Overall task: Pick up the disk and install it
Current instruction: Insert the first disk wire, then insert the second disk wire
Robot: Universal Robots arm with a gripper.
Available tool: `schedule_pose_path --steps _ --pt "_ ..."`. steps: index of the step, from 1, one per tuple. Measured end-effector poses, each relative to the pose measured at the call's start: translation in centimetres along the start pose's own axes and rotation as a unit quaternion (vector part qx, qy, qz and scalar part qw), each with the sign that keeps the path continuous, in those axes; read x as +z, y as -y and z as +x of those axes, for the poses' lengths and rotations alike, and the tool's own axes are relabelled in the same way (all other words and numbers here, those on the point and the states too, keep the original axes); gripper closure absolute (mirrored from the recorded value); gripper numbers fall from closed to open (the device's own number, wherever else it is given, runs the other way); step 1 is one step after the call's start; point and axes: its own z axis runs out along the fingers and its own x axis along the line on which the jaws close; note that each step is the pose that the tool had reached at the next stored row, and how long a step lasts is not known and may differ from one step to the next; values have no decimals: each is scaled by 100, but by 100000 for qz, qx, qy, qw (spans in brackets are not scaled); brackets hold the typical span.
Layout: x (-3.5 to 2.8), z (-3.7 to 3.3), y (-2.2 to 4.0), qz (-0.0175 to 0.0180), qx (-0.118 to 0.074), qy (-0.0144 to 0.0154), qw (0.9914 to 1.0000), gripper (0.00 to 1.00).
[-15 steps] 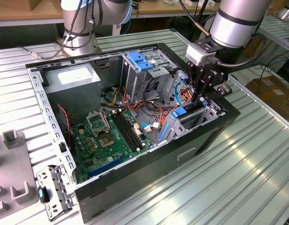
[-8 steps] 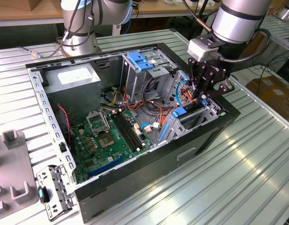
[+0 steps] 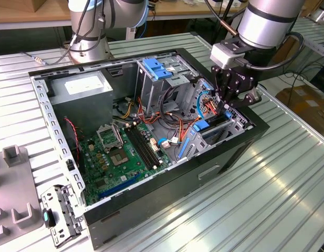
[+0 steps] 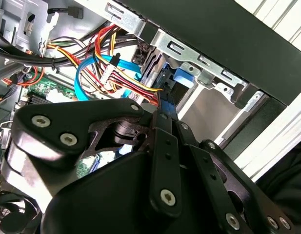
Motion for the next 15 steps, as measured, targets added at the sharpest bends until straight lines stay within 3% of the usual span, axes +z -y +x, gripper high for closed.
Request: schedule_pose_path --steps 15 --pt "0 6 -4 -11 13 430 99999 89"
